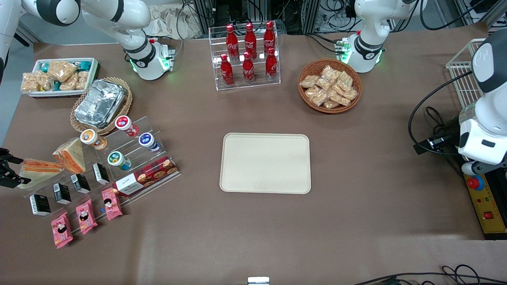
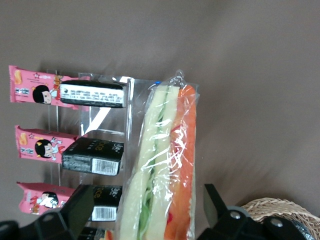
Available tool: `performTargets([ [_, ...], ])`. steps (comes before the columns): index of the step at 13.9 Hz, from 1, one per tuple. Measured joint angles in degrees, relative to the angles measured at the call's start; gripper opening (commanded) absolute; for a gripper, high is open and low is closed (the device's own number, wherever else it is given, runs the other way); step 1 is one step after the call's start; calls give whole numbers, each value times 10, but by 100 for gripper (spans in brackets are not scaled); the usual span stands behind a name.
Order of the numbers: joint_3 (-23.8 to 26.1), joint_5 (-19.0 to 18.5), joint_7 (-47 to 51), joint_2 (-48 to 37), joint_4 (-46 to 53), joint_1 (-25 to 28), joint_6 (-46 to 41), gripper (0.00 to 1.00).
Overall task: Place sandwich on tray
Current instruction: 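Close the right gripper on the wrapped sandwich's edge, then lift the sandwich off the rack and carry it toward the cream tray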
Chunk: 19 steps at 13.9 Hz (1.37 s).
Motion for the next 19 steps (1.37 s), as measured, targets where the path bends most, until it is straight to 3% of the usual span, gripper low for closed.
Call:
performTargets([
  [2,0,0,0,1,-8,-1,1,70],
  [3,0,1,0,2,-12,-1,1,67],
  [4,0,2,0,2,-14,-2,1,54],
  [5,0,2,1,2,-15,-2,1,48],
  [7,0,4,1,1,-15,-1,2,48],
  [9,2,6,0,0,-11,-1,2,36],
  [15,6,14,-53,-3,25,2,-3,35],
  [19,33,15,-119,-17,103,7,-73,36],
])
